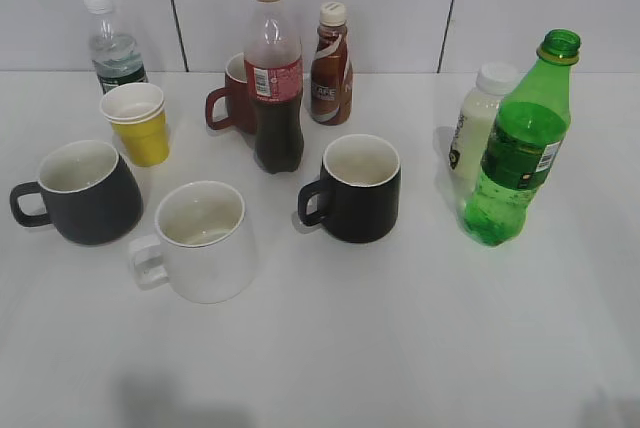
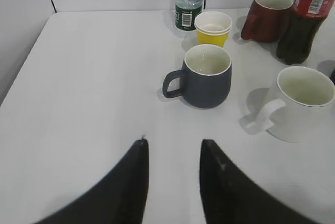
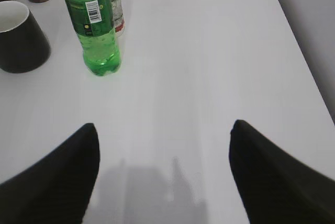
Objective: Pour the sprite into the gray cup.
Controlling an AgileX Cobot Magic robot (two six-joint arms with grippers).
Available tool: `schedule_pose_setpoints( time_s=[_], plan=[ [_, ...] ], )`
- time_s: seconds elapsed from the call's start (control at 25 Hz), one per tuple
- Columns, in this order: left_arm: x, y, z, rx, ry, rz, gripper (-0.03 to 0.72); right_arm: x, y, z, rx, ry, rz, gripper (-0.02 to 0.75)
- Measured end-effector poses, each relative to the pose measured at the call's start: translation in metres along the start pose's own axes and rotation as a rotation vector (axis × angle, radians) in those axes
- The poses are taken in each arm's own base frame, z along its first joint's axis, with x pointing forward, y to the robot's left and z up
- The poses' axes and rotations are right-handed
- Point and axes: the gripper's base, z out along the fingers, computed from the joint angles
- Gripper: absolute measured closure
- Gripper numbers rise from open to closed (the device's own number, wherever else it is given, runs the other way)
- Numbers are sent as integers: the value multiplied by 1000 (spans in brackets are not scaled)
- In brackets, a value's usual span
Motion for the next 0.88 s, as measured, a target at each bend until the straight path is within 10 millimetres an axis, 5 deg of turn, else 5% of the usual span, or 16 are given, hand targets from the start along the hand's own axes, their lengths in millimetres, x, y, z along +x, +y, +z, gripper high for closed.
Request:
schedule_pose_setpoints(
  time_s=[0.88],
  plan=[
    [0, 0, 0, 0, 0, 0, 448, 0, 0, 0, 0, 0, 0, 164]
  ],
)
